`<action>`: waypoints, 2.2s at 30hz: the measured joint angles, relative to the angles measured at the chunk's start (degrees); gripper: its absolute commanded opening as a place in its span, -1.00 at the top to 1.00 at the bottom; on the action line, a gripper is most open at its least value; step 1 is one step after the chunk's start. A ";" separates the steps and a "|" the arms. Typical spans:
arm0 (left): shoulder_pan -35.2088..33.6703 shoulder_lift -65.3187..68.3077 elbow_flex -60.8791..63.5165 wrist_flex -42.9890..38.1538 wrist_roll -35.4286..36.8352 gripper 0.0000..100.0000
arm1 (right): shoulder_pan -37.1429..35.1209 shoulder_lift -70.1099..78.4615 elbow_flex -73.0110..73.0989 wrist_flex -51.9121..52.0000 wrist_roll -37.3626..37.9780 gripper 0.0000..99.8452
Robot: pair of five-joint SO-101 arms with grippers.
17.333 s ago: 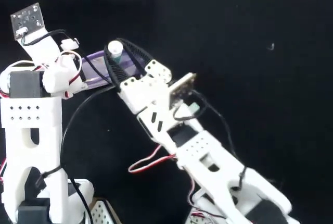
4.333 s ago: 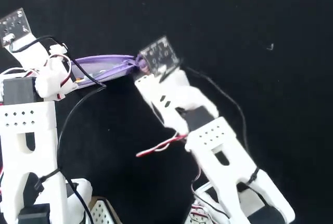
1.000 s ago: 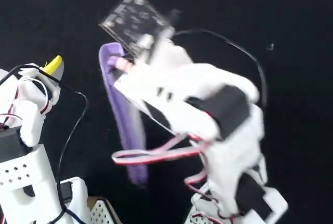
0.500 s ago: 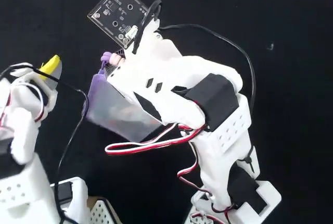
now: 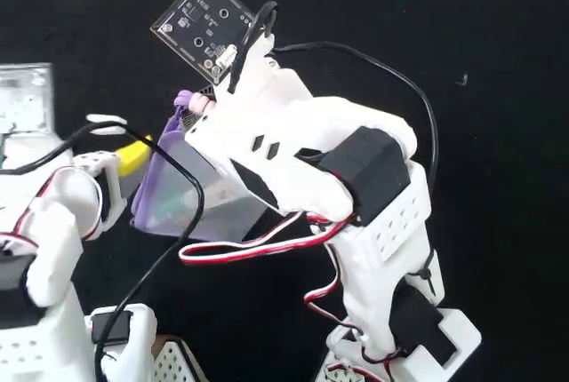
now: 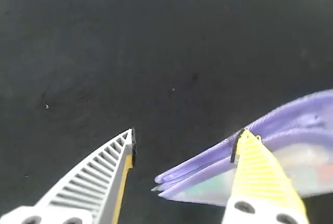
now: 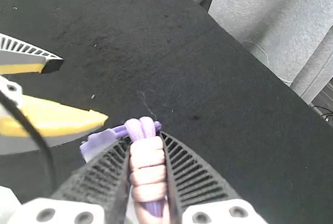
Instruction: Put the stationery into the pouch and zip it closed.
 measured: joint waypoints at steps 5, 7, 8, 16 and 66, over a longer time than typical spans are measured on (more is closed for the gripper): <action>0.00 0.44 1.67 0.35 -7.12 0.37 | 0.00 -1.14 0.00 0.44 0.18 0.98; 0.00 0.26 1.67 1.67 -8.97 0.37 | 0.00 -1.14 0.00 0.44 0.18 0.98; 0.00 -0.35 1.67 2.64 -9.85 0.37 | 0.00 -1.14 0.00 0.44 0.18 0.98; 2.81 -18.90 2.37 5.54 -16.00 0.37 | 0.00 -1.14 0.00 0.44 0.18 0.98; 29.80 -29.63 29.10 -12.13 -20.31 0.67 | -4.40 -21.71 17.67 3.69 9.14 0.98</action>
